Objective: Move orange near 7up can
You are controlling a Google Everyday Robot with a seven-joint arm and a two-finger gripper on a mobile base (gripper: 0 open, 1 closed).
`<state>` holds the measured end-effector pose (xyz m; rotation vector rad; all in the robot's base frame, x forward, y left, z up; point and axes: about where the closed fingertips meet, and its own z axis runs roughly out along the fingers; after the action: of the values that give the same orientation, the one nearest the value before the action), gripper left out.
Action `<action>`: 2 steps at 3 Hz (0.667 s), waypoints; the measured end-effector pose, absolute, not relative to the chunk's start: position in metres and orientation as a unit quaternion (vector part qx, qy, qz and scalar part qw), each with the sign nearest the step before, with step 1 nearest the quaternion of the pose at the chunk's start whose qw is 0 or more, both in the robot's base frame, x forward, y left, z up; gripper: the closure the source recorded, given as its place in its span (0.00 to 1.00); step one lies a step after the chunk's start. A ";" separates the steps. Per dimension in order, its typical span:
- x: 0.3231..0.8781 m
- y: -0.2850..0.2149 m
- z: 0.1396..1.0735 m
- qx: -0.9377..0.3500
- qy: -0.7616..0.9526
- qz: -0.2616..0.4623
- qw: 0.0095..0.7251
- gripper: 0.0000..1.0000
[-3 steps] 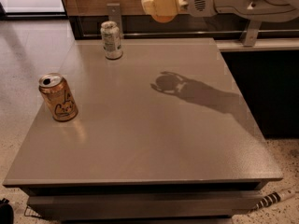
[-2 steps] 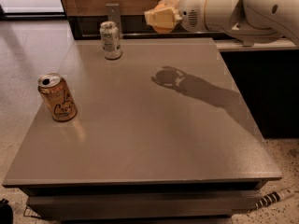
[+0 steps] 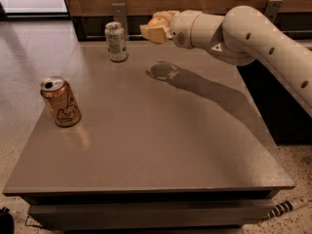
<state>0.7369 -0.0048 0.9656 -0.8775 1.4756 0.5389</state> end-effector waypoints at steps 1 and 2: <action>0.740 0.025 0.943 -0.425 0.650 0.219 0.591 1.00; 0.740 0.022 0.917 -0.440 0.687 0.204 0.541 1.00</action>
Offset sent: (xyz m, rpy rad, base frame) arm -0.0055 0.0163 -0.0822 -0.3066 0.2397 0.0278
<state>0.7398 0.0224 0.9167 -1.0461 1.6324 0.4852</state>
